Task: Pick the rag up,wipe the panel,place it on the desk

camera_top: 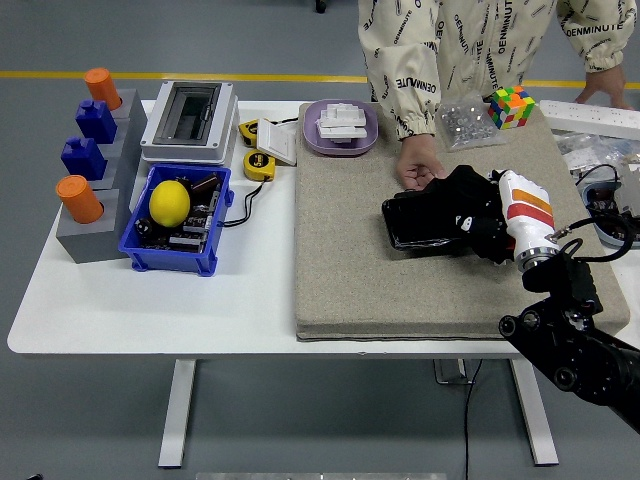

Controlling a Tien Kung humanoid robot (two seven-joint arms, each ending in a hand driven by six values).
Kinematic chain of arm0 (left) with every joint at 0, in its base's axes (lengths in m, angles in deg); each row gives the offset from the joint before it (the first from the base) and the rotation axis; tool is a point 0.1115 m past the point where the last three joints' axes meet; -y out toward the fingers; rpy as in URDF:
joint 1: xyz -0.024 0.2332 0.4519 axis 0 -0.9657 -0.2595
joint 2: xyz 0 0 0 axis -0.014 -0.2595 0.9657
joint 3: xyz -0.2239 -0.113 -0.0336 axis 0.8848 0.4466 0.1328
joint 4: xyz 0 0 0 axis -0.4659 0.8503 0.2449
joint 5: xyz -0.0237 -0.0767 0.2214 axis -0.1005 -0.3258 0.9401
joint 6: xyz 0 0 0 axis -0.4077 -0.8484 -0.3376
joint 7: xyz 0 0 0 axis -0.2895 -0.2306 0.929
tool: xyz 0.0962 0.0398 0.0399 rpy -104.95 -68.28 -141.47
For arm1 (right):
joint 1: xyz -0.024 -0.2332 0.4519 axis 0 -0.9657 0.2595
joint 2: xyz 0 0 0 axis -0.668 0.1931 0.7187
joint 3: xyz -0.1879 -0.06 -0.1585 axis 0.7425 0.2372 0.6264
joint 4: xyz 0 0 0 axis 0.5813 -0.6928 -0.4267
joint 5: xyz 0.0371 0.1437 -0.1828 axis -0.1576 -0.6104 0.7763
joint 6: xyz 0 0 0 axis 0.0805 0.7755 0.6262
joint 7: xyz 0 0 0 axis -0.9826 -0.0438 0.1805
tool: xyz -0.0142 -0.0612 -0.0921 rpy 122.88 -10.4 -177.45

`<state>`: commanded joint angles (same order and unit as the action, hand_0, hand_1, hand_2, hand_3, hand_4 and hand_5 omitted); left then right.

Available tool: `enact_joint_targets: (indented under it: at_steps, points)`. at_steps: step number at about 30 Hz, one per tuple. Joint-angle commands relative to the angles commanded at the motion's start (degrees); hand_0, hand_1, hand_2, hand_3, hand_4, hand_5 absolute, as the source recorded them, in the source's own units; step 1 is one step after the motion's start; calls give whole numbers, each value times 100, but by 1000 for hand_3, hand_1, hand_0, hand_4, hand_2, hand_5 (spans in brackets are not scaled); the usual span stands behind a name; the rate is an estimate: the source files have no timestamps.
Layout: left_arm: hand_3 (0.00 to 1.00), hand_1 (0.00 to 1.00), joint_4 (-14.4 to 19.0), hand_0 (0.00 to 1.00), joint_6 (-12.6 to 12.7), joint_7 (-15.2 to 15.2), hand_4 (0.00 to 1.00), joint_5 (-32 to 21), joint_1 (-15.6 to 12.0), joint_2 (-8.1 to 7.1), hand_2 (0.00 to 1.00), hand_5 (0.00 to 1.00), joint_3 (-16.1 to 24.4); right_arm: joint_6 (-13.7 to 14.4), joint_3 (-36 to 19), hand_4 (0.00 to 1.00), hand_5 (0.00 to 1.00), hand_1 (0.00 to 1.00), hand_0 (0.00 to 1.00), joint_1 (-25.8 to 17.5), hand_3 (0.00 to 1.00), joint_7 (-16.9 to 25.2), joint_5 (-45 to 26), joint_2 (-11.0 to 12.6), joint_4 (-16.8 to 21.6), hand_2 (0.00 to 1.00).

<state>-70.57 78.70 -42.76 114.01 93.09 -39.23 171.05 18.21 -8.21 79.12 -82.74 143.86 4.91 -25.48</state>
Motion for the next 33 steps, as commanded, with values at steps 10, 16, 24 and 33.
enact_joint_targets:
  at_steps: [10,16,24,33]
  points:
    - [561,640,-8,608,2,2,628,16,6,2,655,441,30,0,930,958,40,411,289,133,462,-98,-12,-82,354,441]
    - [560,640,0,608,0,2,628,11,24,7,655,441,24,0,1422,958,40,412,288,190,462,-159,18,-133,632,442]
    - [562,641,-5,608,3,2,628,20,17,4,655,441,38,0,1678,958,40,411,288,291,461,-214,15,-138,743,441]
    - [561,641,-5,609,3,3,629,10,34,6,655,443,33,0,1753,958,40,411,289,432,461,-240,-11,-69,627,441]
